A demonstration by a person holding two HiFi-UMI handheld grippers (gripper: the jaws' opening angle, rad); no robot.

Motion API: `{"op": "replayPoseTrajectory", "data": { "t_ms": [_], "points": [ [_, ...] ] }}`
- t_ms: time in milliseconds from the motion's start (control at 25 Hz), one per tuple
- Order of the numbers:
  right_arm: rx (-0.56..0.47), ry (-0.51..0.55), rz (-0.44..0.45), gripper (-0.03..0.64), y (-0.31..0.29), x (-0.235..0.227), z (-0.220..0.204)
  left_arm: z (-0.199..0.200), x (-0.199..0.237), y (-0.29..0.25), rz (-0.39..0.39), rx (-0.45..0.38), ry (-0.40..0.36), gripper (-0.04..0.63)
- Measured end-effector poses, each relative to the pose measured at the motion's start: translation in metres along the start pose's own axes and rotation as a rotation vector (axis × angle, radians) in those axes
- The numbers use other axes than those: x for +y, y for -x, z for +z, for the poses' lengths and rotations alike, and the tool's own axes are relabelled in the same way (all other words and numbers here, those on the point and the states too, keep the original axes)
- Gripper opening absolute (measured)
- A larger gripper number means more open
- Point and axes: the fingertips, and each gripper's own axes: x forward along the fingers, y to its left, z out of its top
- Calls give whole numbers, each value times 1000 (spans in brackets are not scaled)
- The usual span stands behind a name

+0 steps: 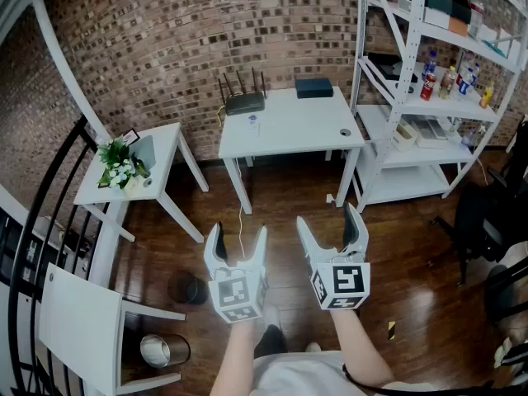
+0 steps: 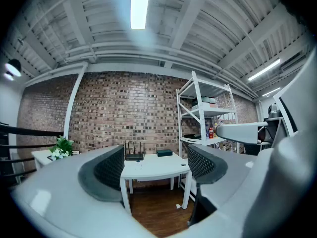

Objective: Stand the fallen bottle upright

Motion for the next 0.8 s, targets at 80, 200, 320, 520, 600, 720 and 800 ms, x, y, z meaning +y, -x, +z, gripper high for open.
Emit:
{"op": "replayPoseTrajectory", "data": {
  "t_ms": [80,200,320,520,600,720,800],
  "points": [
    [4,-8,10,399,-30,15,-2,4,22,-21,2,-2,-11,408],
    [-1,-8,17,399,-71,38,0,11,54,-52,-9,-3,-14,408],
    [-17,8,16,399,-112,57,8,21,83,-86,-30,-11,-3,408],
    [18,21,-4,399,-152,70,-8,4,122,-124,-40,15,18,405],
    [49,39,-9,399,-165,64,-20,-10,126,-141,-55,49,32,405],
    [80,35,-17,399,-186,54,-37,-28,131,-162,-64,97,14,385],
    [82,33,-12,399,-206,45,-43,-34,136,-180,-61,105,13,391]
  ]
}}
